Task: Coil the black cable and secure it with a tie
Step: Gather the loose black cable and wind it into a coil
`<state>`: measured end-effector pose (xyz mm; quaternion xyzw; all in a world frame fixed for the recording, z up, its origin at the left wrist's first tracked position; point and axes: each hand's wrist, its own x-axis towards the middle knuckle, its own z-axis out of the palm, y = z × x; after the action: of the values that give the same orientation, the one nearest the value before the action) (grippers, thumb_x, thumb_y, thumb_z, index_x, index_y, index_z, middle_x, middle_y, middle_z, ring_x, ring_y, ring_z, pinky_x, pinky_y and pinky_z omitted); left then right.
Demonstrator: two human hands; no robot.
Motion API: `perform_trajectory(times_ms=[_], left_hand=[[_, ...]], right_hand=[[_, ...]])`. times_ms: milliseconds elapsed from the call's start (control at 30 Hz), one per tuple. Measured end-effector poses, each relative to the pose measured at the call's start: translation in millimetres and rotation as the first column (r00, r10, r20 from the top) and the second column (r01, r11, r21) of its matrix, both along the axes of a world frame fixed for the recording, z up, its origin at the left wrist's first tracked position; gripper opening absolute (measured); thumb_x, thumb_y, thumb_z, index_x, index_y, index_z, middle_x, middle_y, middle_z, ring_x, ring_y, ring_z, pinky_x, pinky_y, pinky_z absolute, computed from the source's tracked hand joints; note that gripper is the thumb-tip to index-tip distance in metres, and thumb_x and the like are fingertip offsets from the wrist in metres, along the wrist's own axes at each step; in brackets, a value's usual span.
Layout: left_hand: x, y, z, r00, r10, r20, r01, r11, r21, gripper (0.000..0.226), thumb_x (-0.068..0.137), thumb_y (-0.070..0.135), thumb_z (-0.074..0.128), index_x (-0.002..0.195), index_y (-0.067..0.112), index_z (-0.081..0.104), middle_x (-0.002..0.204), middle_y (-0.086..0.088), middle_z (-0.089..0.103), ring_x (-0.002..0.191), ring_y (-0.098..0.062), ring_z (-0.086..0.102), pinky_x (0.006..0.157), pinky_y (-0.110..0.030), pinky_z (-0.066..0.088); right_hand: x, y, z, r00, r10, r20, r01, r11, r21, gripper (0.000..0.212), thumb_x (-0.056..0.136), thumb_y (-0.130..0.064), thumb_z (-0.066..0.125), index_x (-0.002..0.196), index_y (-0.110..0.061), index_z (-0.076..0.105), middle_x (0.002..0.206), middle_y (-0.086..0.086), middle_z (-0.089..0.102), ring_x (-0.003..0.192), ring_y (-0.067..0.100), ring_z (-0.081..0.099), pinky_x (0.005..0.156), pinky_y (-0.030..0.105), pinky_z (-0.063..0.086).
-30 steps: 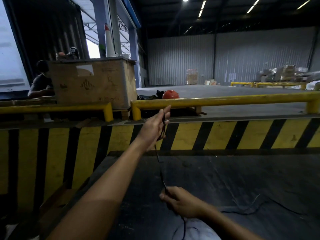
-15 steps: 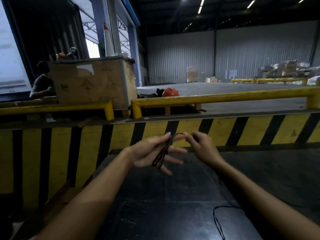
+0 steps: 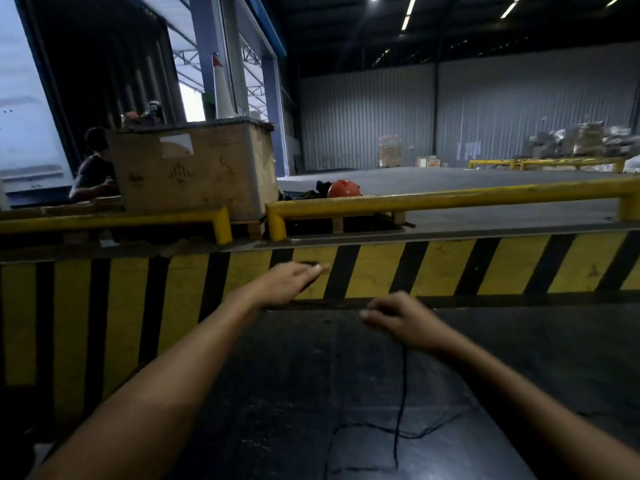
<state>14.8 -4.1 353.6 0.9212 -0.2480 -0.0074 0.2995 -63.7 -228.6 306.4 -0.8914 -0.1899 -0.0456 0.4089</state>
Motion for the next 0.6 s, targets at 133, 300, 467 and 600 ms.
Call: perform_trajectory(times_ms=[133, 300, 467, 600], left_hand=[[-17, -11, -1, 0.945, -0.149, -0.291, 0.164, 0.986, 0.027, 0.029, 0.096, 0.052, 0.030, 0.103, 0.055, 0.058, 0.116, 0.013, 0.062, 0.102, -0.008, 0.059, 0.083, -0.034, 0.046], [-27, -44, 8, 0.520, -0.698, -0.492, 0.227, 0.669, -0.708, 0.044, 0.093, 0.051, 0.036, 0.134, 0.041, 0.048, 0.136, -0.002, 0.057, 0.127, -0.026, 0.052, 0.091, -0.052, 0.052], [-26, -91, 39, 0.715, -0.676, -0.179, 0.117, 0.368, -0.922, 0.043, 0.090, 0.052, 0.038, 0.127, 0.042, 0.055, 0.137, -0.001, 0.056, 0.126, -0.023, 0.053, 0.100, -0.066, 0.035], [-8, -98, 36, 0.962, -0.268, -0.052, 0.139, 0.646, -0.750, 0.038, 0.097, 0.047, 0.028, 0.128, 0.044, 0.049, 0.143, 0.011, 0.043, 0.134, -0.014, 0.037, 0.102, -0.049, 0.030]], right_hand=[[23, -35, 45, 0.951, -0.175, 0.257, 0.165, 0.985, 0.060, 0.015, 0.083, -0.034, 0.065, 0.079, -0.020, 0.063, 0.074, 0.002, 0.063, 0.065, 0.013, 0.060, 0.056, 0.024, 0.047], [45, -37, 32, 0.910, -0.328, 0.252, 0.240, 0.915, 0.326, 0.020, 0.091, -0.039, 0.053, 0.082, -0.023, 0.062, 0.075, -0.001, 0.063, 0.065, 0.010, 0.059, 0.056, 0.025, 0.045], [25, 27, -50, 0.997, 0.024, -0.071, -0.003, 0.957, 0.289, 0.032, 0.097, -0.041, 0.038, 0.077, -0.030, 0.060, 0.076, -0.009, 0.059, 0.071, 0.007, 0.056, 0.071, 0.035, 0.047], [10, 30, -61, 0.929, 0.252, -0.270, -0.201, 0.958, 0.204, 0.028, 0.096, -0.039, 0.045, 0.071, -0.029, 0.054, 0.065, -0.009, 0.051, 0.058, 0.005, 0.049, 0.059, 0.031, 0.041]])
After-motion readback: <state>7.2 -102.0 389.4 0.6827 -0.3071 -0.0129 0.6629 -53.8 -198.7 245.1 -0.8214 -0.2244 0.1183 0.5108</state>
